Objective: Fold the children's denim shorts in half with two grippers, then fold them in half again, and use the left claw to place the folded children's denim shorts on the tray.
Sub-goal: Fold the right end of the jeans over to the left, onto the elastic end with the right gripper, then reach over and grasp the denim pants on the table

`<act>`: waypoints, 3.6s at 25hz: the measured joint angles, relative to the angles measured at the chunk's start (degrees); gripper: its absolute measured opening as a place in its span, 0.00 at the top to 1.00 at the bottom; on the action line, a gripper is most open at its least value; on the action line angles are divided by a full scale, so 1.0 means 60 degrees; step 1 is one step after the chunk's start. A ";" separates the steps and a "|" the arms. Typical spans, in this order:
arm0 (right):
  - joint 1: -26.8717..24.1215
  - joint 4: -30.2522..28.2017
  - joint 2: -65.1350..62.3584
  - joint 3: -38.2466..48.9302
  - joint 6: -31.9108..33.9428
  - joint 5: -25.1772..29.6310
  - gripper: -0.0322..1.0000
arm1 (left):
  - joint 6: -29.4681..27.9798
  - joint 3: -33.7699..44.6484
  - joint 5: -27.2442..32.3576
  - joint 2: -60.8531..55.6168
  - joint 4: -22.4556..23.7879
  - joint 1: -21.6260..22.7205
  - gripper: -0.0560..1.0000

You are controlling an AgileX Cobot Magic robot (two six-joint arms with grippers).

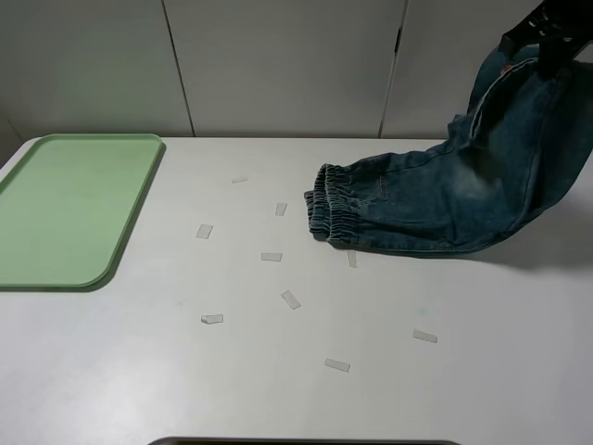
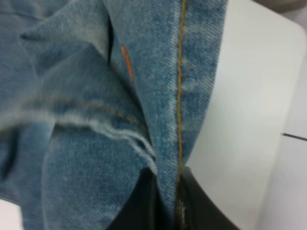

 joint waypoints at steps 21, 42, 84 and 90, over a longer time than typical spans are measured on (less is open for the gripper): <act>0.1048 0.1857 0.0049 0.0000 0.1154 0.0000 0.96 | 0.0000 0.0000 0.0009 0.0000 0.0008 0.0000 0.09; 0.3954 -0.0106 0.1848 0.0000 0.3212 -0.0019 0.96 | 0.0000 0.0000 0.0009 0.0000 0.0008 0.0000 0.09; 0.4272 0.1125 -0.0116 -0.0021 0.3280 -0.0033 0.30 | 0.0000 0.0000 -0.0001 0.0000 0.0008 0.0000 0.09; 0.4272 0.1125 -0.1505 0.1660 0.3128 -0.0043 0.30 | 0.0000 0.0000 -0.0001 0.0000 -0.0001 0.0000 0.09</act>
